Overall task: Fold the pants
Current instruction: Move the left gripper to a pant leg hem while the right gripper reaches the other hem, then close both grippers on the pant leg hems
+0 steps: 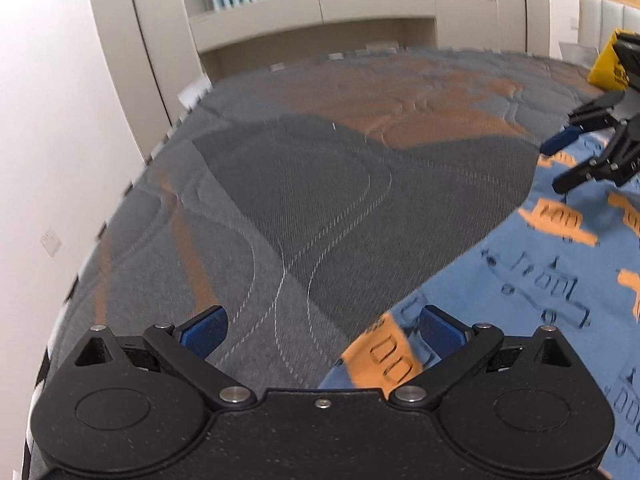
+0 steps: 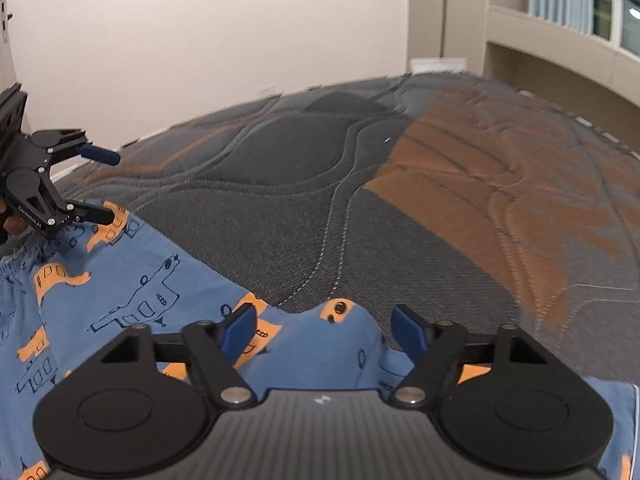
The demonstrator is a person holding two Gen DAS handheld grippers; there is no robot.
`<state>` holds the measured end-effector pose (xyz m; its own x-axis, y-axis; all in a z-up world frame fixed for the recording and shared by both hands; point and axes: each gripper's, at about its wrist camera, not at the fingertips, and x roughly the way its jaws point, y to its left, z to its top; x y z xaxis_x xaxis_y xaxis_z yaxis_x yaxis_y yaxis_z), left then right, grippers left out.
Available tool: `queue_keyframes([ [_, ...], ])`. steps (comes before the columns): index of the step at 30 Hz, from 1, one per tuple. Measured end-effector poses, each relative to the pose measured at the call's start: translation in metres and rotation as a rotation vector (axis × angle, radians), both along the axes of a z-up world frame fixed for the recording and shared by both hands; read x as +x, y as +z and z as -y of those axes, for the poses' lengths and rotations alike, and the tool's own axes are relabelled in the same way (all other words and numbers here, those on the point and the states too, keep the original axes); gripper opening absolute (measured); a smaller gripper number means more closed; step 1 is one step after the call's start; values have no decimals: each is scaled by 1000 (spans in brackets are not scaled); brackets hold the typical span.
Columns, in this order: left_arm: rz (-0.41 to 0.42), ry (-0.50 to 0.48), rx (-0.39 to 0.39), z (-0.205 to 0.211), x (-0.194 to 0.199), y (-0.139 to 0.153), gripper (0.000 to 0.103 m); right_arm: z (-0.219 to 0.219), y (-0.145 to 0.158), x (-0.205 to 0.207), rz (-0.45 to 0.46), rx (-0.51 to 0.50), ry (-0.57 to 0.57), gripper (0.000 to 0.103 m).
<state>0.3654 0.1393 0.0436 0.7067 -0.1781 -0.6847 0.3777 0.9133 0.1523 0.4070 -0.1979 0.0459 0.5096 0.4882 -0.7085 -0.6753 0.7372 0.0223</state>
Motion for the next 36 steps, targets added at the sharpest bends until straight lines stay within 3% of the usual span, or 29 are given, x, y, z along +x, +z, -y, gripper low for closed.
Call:
queue_keyframes([
  [3,-40,0,1,-9,2,-3,87,-5,-3,3,-30,-12,23,61],
  [4,-56,8,-1,-12,2,-4,81,-6,-4,3,-36,-23,22,49],
  [5,-72,11,-8,-15,3,-4,66,-8,-6,3,-42,-42,19,33],
  [6,-86,10,-18,-17,2,-5,47,-9,-8,1,-41,-59,19,26],
  [7,-100,0,-36,-19,0,-5,39,-11,-10,-1,-32,-75,10,19],
  [9,-116,-4,-64,-19,-4,-5,6,-11,-10,-5,-22,-82,3,13],
  [10,-124,20,-70,-19,-4,-4,0,-12,-8,-7,-11,-84,-1,10],
  [12,-104,54,-83,-17,-8,-1,0,-14,-3,-9,17,-91,-11,7],
  [17,37,154,-83,-19,-13,24,0,-30,14,-7,128,-140,-59,5],
  [21,133,243,-40,-21,-5,37,0,-51,31,11,246,-140,-90,5],
  [24,106,291,-22,-25,8,33,0,-67,30,39,256,-140,-98,2],
  [31,12,299,-21,-36,21,-1,0,-86,-13,85,134,-157,-82,3],
  [33,6,291,-35,-40,21,-4,1,-82,-20,85,123,-157,-60,14],
  [35,16,294,-53,-43,21,-4,7,-74,-19,83,122,-148,-40,42],
  [36,19,292,-67,-46,22,-4,11,-69,-17,81,121,-140,-31,48],
])
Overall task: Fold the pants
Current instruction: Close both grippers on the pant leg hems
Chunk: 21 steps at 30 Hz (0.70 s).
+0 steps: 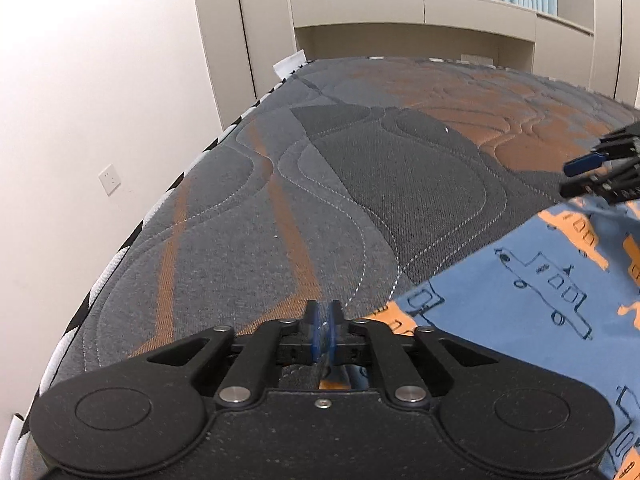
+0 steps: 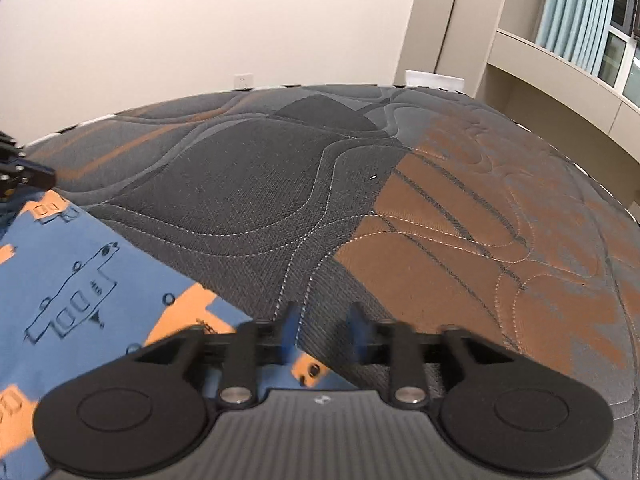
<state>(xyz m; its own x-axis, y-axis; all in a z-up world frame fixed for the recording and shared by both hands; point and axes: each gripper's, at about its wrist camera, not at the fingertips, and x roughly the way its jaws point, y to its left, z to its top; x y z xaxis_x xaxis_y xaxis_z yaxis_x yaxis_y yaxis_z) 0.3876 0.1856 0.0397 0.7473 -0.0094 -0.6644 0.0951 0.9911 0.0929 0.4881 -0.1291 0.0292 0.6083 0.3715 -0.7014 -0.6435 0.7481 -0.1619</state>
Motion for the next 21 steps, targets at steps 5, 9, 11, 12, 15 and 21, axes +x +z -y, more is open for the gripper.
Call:
queue_keyframes([
  [5,-6,-48,-29,-2,1,-3,20,31,13,0,-48,18,26,69],
  [9,-34,-62,-14,-2,5,-9,41,44,3,7,-133,12,53,74],
  [11,-46,-51,-23,-6,7,-11,42,46,-6,10,-151,16,53,74],
  [12,-56,-49,-34,-9,8,-12,37,47,-9,12,-156,34,54,72],
  [15,-91,-81,-96,-14,8,-11,9,47,-11,9,-161,76,81,48],
  [21,-59,-77,-36,2,1,-7,0,41,-5,-8,-130,51,112,6],
])
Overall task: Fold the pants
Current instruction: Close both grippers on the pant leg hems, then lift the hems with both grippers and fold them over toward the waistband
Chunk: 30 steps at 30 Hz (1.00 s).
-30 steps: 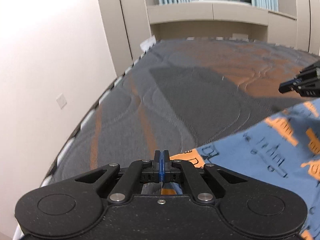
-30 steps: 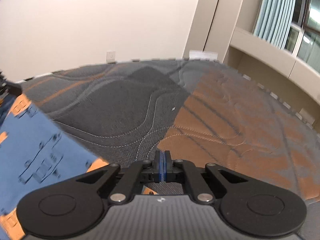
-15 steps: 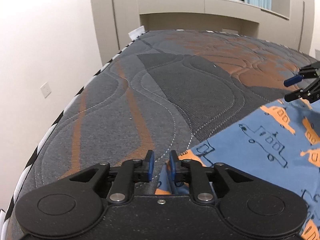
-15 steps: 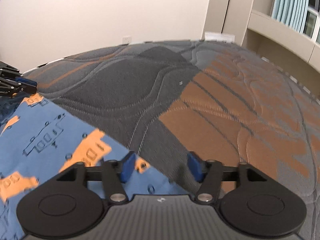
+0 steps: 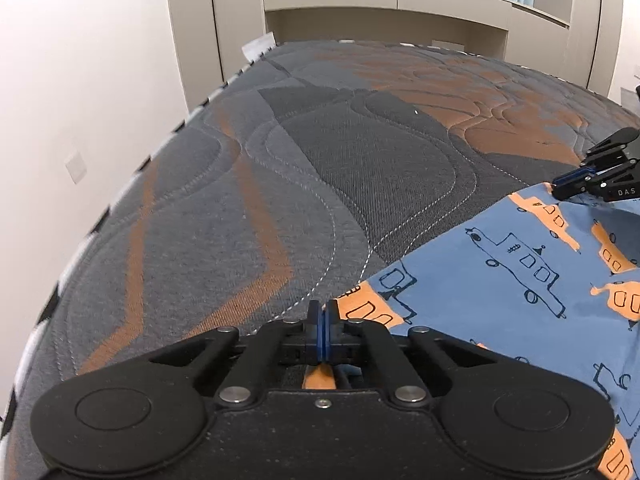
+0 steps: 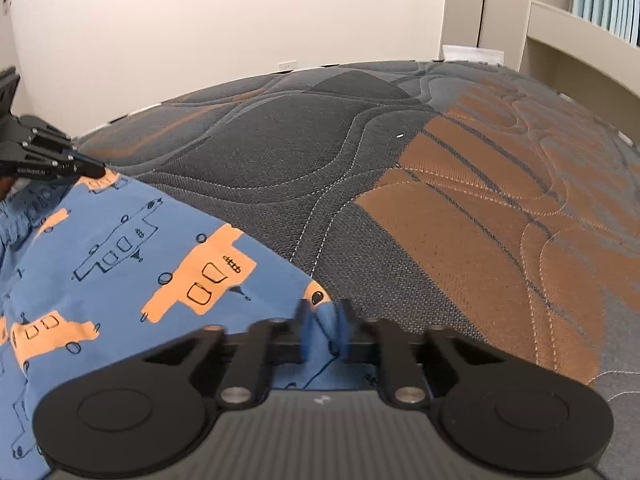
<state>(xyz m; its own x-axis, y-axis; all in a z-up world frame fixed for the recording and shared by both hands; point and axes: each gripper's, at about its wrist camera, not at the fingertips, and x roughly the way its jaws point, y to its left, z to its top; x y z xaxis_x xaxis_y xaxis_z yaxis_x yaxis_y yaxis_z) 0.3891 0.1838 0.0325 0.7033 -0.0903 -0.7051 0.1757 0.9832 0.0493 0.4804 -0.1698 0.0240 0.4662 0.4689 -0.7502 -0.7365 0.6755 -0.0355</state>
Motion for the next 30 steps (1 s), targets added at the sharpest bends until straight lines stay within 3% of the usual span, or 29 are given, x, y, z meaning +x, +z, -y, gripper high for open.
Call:
queue_keyframes([
  [6,85,48,10,3,-6,16,0,-24,15,-19,197,-87,-85,4],
  [9,119,54,20,7,-13,23,0,-27,19,-24,236,-85,-98,4],
  [14,250,28,12,17,-51,46,0,-7,40,-62,350,-13,-128,4],
  [20,435,-35,16,35,-121,72,0,29,71,-155,480,114,-148,4],
  [25,458,-75,-3,46,-166,76,0,49,78,-236,557,142,-138,4],
  [30,456,-109,0,54,-209,62,0,58,69,-306,559,145,-131,4],
])
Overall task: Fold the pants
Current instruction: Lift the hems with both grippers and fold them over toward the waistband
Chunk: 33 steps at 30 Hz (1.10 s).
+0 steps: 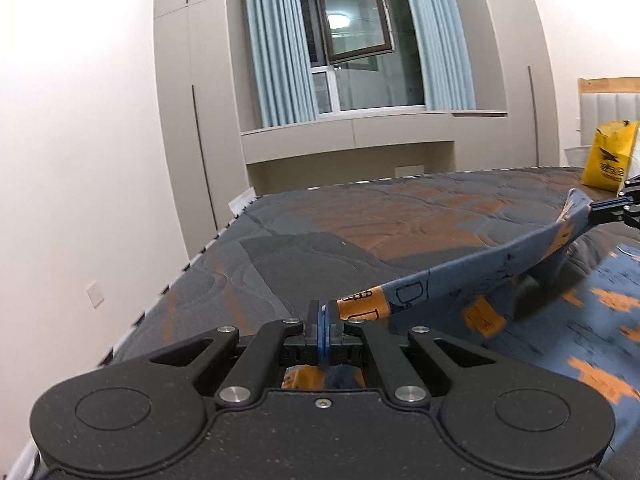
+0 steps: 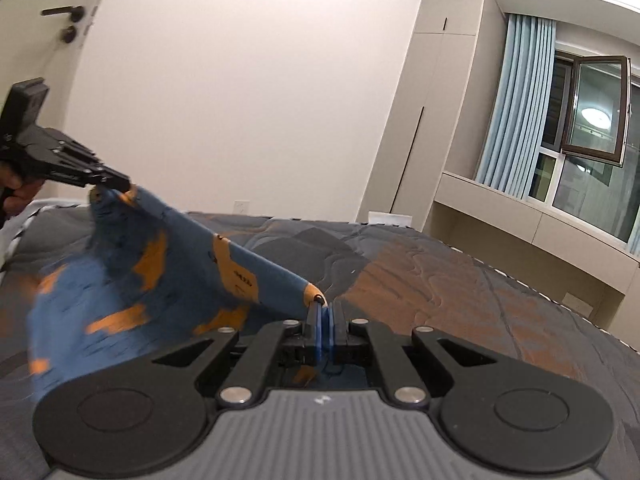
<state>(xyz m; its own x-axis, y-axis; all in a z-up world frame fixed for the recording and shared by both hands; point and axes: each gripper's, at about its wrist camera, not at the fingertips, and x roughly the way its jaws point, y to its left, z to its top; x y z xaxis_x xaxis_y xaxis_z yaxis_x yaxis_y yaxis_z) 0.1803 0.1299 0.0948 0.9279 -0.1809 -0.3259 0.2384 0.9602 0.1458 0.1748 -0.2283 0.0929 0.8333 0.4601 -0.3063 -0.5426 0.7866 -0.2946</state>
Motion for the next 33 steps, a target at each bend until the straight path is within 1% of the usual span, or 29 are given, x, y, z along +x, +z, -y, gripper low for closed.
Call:
queue_keyframes([
  [3,12,-32,6,5,-27,-15,0,2,-9,-37,10,-19,-5,4],
  [5,1,-58,10,6,-40,-27,0,3,-16,-59,24,-30,-15,4],
  [7,-12,-81,26,8,-52,-40,0,3,-24,-75,21,-47,-26,4],
  [9,-27,-92,42,11,-59,-52,0,3,-34,-84,-1,-59,-40,4],
  [12,-31,-99,79,15,-69,-67,0,0,-49,-95,-44,-84,-51,4],
  [15,-15,-112,122,17,-77,-74,0,-4,-57,-101,-51,-110,-56,3],
  [17,-5,-115,141,18,-83,-74,0,-3,-56,-103,-48,-101,-60,3],
  [21,-1,-132,140,15,-92,-73,0,4,-52,-112,-29,-84,-69,0],
  [24,-18,-130,145,12,-95,-76,0,8,-50,-117,-24,-87,-68,0],
  [26,-28,-136,138,10,-94,-79,0,8,-53,-120,-34,-99,-65,0],
  [28,-34,-133,133,10,-94,-82,0,7,-58,-116,-67,-110,-59,0],
  [30,-32,-129,130,10,-95,-81,0,4,-65,-111,-90,-128,-55,4],
  [33,-29,-128,125,9,-96,-80,0,-3,-73,-109,-105,-165,-26,17],
])
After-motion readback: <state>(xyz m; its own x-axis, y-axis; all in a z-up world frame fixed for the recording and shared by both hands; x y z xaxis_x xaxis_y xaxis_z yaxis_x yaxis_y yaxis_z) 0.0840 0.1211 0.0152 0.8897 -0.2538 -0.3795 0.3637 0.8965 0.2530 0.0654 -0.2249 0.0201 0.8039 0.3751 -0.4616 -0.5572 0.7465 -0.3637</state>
